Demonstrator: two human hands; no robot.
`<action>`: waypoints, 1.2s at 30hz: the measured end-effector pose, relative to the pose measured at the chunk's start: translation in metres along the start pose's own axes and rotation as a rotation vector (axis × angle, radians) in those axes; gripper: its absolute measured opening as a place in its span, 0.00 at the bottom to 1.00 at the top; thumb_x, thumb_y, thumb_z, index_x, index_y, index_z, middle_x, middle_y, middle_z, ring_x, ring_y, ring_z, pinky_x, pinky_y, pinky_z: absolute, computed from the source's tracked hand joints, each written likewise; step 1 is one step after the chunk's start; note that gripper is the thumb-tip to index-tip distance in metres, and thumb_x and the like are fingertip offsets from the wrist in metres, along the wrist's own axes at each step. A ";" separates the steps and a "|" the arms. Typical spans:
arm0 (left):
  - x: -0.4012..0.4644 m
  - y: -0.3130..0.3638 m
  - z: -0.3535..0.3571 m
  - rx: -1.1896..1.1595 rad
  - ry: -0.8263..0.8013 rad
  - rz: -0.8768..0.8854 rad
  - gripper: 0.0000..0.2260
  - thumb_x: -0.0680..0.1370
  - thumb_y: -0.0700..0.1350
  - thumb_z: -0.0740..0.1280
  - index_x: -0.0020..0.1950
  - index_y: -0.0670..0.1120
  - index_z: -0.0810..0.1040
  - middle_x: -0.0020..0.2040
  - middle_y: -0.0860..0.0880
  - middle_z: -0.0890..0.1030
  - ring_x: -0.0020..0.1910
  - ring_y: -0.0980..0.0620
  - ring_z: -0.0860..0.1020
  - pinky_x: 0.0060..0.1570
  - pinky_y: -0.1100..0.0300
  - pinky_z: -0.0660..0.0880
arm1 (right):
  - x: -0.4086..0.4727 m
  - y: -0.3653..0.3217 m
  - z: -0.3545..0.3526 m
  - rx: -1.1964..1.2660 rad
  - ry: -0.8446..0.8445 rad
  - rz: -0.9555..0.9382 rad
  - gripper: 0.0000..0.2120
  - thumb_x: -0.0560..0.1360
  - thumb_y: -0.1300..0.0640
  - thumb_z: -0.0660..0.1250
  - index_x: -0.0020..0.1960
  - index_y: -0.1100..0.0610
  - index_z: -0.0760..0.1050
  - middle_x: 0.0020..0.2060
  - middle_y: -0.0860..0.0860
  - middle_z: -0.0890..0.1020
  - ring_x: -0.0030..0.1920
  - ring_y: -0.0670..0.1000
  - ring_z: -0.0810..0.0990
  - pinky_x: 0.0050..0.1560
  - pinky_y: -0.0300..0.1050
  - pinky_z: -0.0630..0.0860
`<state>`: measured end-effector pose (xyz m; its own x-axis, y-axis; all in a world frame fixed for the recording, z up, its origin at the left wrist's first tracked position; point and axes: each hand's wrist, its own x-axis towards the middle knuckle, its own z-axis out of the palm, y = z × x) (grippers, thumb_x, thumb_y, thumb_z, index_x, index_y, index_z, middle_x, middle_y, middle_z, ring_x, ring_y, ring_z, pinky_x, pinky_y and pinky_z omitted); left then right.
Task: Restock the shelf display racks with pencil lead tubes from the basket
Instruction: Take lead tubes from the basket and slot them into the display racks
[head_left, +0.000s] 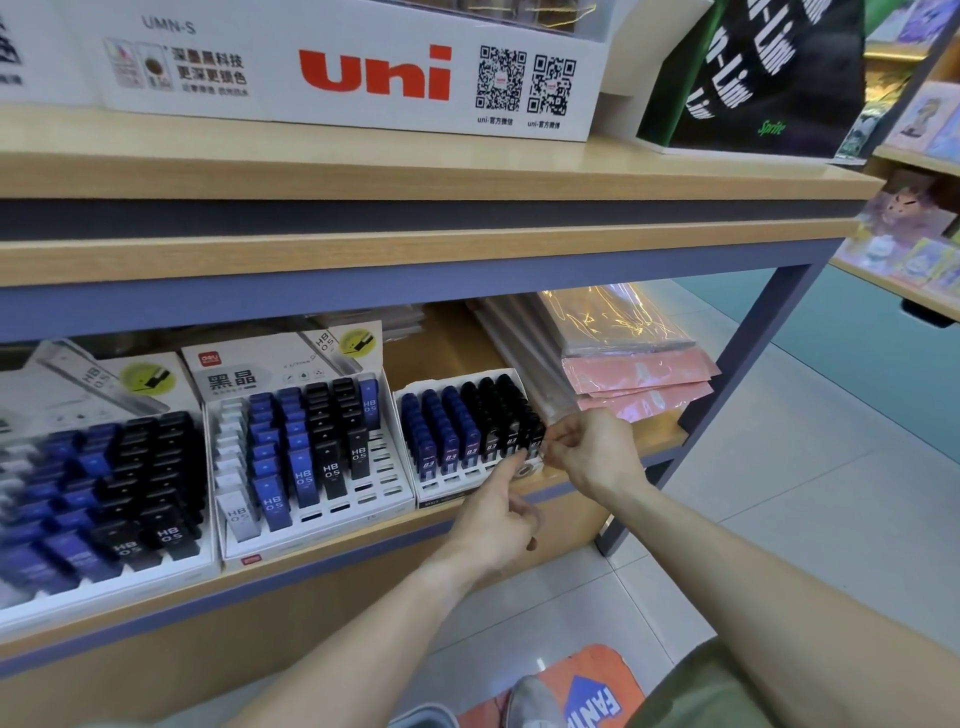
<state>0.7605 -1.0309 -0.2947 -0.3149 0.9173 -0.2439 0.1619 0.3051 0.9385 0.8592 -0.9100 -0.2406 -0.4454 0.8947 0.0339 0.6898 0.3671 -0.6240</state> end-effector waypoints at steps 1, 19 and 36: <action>-0.001 0.000 -0.002 0.002 0.009 0.008 0.32 0.81 0.43 0.66 0.80 0.63 0.58 0.51 0.52 0.83 0.42 0.55 0.85 0.37 0.59 0.80 | 0.000 -0.001 0.000 -0.013 -0.002 0.001 0.12 0.71 0.63 0.72 0.33 0.49 0.80 0.32 0.49 0.86 0.40 0.52 0.86 0.48 0.51 0.83; -0.159 -0.099 -0.093 0.732 -0.060 -0.070 0.17 0.83 0.52 0.63 0.71 0.51 0.75 0.63 0.47 0.79 0.60 0.48 0.78 0.62 0.52 0.75 | -0.150 -0.040 0.060 -0.305 -0.837 -0.325 0.18 0.77 0.50 0.73 0.65 0.52 0.79 0.54 0.48 0.85 0.52 0.48 0.82 0.56 0.41 0.77; -0.213 -0.323 -0.034 0.697 -0.440 -0.664 0.21 0.85 0.44 0.59 0.78 0.50 0.66 0.74 0.45 0.73 0.69 0.44 0.73 0.64 0.56 0.70 | -0.258 0.097 0.286 -0.490 -1.251 -0.066 0.22 0.80 0.63 0.66 0.73 0.58 0.71 0.70 0.56 0.75 0.68 0.57 0.75 0.63 0.43 0.71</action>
<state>0.7430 -1.3338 -0.5378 -0.1935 0.4820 -0.8546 0.6267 0.7309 0.2703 0.8782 -1.1784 -0.5329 -0.5223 0.1368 -0.8417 0.6613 0.6882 -0.2985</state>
